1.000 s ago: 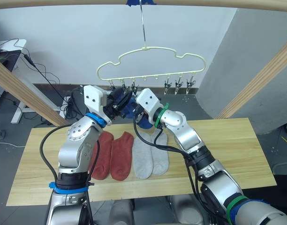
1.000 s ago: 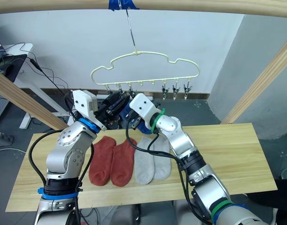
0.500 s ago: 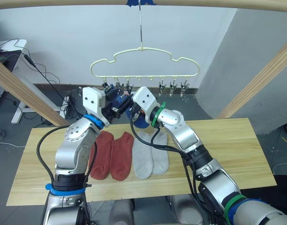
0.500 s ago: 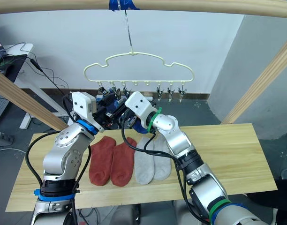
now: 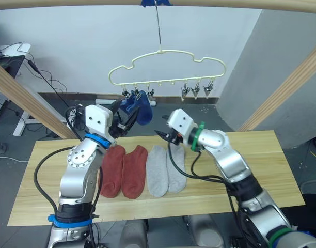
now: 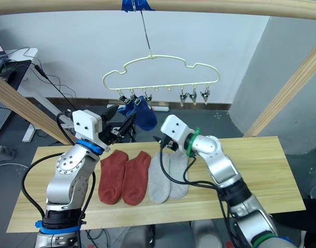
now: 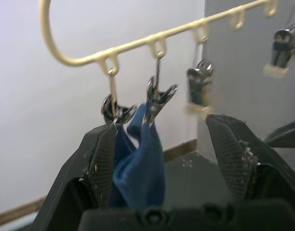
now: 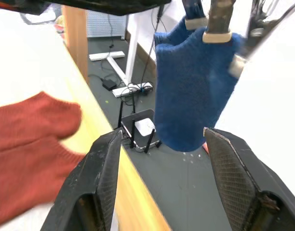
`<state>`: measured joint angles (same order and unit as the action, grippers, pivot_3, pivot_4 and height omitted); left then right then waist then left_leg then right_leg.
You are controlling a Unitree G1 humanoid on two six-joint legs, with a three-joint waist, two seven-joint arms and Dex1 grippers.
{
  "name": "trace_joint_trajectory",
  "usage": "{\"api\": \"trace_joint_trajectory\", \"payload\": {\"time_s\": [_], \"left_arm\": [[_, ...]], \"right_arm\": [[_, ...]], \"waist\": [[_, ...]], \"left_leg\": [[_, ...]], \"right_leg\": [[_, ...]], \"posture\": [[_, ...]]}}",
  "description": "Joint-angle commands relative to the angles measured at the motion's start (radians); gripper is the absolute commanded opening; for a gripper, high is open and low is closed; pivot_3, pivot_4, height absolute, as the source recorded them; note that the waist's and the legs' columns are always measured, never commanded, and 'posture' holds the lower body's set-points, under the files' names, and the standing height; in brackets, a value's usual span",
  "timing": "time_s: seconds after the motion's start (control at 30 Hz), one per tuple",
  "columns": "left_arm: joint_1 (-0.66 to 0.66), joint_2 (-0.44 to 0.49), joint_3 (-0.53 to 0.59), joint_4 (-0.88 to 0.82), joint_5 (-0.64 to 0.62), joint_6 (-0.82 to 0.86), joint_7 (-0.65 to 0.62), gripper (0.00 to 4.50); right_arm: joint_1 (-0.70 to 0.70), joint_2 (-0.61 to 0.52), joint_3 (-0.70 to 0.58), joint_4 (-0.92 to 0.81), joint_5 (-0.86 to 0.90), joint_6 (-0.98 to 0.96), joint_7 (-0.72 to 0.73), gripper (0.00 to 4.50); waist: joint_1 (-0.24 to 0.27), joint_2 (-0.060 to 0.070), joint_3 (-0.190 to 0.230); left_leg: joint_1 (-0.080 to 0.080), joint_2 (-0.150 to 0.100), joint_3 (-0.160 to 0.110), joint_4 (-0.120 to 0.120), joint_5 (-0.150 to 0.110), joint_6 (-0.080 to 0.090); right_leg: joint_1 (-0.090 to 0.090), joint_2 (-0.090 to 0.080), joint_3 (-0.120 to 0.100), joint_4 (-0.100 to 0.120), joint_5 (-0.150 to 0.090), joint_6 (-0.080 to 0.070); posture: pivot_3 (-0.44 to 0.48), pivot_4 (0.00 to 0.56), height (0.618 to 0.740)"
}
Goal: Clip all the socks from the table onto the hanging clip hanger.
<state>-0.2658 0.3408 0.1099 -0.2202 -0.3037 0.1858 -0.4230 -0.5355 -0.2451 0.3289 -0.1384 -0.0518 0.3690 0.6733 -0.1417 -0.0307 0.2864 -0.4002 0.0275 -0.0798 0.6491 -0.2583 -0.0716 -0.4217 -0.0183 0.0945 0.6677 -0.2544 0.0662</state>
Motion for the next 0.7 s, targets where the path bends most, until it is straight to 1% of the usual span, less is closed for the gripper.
{"api": "trace_joint_trajectory", "payload": {"time_s": [0.03, 0.13, 0.17, 0.23, 0.27, 0.4, 0.5, 0.63, 0.7], "left_arm": [[-0.003, -0.029, -0.034, -0.046, 0.028, -0.059, 0.011, 3.29], [-0.003, -0.07, -0.065, -0.04, 0.054, -0.088, 0.029, 3.29], [-0.002, -0.081, -0.074, -0.038, 0.064, -0.098, 0.033, 3.29], [0.0, -0.105, -0.092, -0.03, 0.081, -0.119, 0.044, 3.29], [-0.001, -0.12, -0.102, -0.022, 0.092, -0.129, 0.054, 3.29], [-0.017, -0.167, -0.119, 0.023, 0.129, -0.165, 0.093, 3.29], [-0.036, -0.189, -0.11, 0.065, 0.144, -0.185, 0.116, 3.29], [-0.061, -0.199, -0.093, 0.118, 0.159, -0.204, 0.148, 2.49], [-0.073, -0.203, -0.09, 0.137, 0.163, -0.208, 0.159, 2.49]], "right_arm": [[0.054, -0.05, -0.043, -0.19, 0.066, 0.078, 0.043, 2.8], [0.099, -0.097, -0.067, -0.298, 0.098, 0.146, 0.052, 2.8], [0.107, -0.108, -0.074, -0.32, 0.108, 0.163, 0.051, 2.8], [0.119, -0.128, -0.087, -0.363, 0.13, 0.192, 0.051, 2.8], [0.125, -0.136, -0.097, -0.378, 0.14, 0.207, 0.048, 2.8], [0.131, -0.162, -0.126, -0.404, 0.161, 0.243, 0.029, 2.8], [0.125, -0.172, -0.14, -0.409, 0.172, 0.258, 0.016, 2.8], [0.125, -0.184, -0.147, -0.42, 0.184, 0.271, 0.006, 2.83], [0.125, -0.187, -0.147, -0.426, 0.189, 0.276, 0.0, 2.83]], "waist": [[0.0, 0.0, 0.0], [0.0, 0.0, 0.0], [-0.001, 0.0, 0.0], [-0.004, 0.0, 0.0], [-0.004, 0.0, 0.0], [-0.009, -0.001, 0.0], [-0.016, -0.001, 0.0], [-0.027, -0.001, -0.001], [-0.029, -0.001, -0.001]], "left_leg": [[0.0, 0.0, 0.0, 0.0, 0.0, 0.0], [0.0, -0.001, 0.0, 0.003, 0.0, 0.0], [0.0, -0.001, 0.0, 0.006, 0.0, 0.0], [0.0, -0.001, 0.0, 0.01, 0.0, 0.0], [0.0, -0.001, 0.0, 0.012, 0.0, 0.0], [0.001, -0.001, 0.0, 0.015, 0.001, 0.002], [0.002, -0.001, 0.0, 0.015, 0.002, 0.004], [0.001, -0.001, 0.0, 0.015, 0.003, 0.004], [0.001, -0.001, 0.0, 0.015, 0.003, 0.004]], "right_leg": [[0.0, 0.0, 0.0, 0.001, 0.0, 0.0], [0.0, 0.0, 0.0, 0.004, 0.0, 0.0], [0.0, 0.0, 0.0, 0.005, 0.0, 0.0], [0.0, 0.001, 0.001, 0.008, 0.0, 0.0], [0.001, 0.001, 0.001, 0.01, 0.0, 0.0], [0.002, 0.003, 0.003, 0.011, 0.0, 0.002], [0.002, 0.004, 0.003, 0.011, 0.001, 0.003], [0.002, 0.004, 0.003, 0.011, 0.002, 0.003], [0.002, 0.004, 0.004, 0.011, 0.003, 0.002]], "posture": [[-0.188, 0.228, 0.74], [-0.2, 0.231, 0.74], [-0.218, 0.234, 0.74], [-0.218, 0.234, 0.74], [-0.234, 0.232, 0.74], [-0.242, 0.234, 0.74], [-0.255, 0.236, 0.74], [-0.261, 0.238, 0.74], [-0.262, 0.239, 0.74]]}}
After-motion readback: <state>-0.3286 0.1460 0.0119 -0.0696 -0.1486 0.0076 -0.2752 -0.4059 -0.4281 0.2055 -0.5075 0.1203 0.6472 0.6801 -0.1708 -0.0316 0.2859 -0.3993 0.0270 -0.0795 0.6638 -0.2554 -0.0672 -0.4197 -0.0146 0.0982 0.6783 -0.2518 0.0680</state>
